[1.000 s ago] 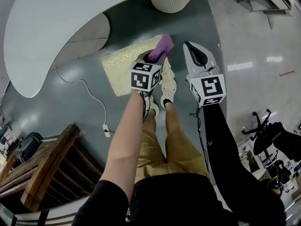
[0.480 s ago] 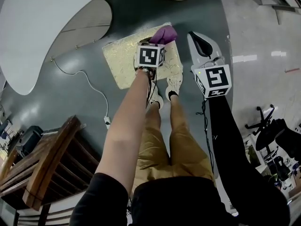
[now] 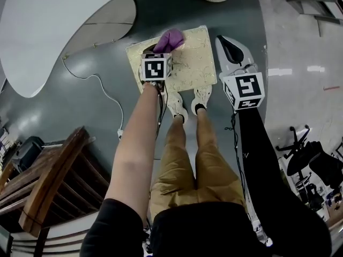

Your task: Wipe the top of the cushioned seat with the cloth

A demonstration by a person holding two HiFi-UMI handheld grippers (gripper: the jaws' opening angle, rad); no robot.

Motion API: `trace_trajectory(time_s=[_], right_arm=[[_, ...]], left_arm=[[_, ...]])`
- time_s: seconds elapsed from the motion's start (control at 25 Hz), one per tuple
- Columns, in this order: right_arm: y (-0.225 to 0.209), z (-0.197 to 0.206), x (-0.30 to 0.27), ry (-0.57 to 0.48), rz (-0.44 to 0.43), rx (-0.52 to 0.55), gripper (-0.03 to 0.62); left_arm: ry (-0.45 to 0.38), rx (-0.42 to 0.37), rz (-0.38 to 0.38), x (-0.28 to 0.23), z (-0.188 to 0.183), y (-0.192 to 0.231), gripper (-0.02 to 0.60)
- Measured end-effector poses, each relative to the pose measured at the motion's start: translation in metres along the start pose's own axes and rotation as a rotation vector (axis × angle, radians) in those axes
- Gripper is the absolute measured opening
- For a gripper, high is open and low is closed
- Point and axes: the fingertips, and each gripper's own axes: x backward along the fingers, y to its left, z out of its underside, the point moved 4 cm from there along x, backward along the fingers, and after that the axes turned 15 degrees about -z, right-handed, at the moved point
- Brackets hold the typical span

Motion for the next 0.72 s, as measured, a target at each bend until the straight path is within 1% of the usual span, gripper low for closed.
trace_trajectory(time_s=[0.2,0.36,0.44,0.56,0.64,0.72], right_arm=[[0.028,-0.006,-0.019,0.012,-0.026,0.014,0.000],[0.055,-0.010,-0.032,0.031,-0.040,0.026,0.000],[0.059,-0.010,-0.035,0.038,-0.042,0.032,0.000],[0.061,-0.010,-0.037,0.045,-0.044,0.039,0.000],[0.062,-0.011,-0.036,0.042,-0.036,0.035,0.000],[0.064,-0.012,-0.033,0.025,-0.011,0.017,0.000]], left_arm=[[-0.015,0.069,-0.079,0.009,0.019,0.064,0.098],[-0.042,0.135,-0.165,0.022,0.043,0.118,0.097],[-0.029,0.165,-0.210,0.022,0.054,0.136,0.097],[0.009,0.244,-0.281,0.024,0.071,0.163,0.094],[0.011,0.287,-0.299,0.029,0.080,0.176,0.091],[-0.007,0.297,-0.302,0.033,0.086,0.187,0.089]])
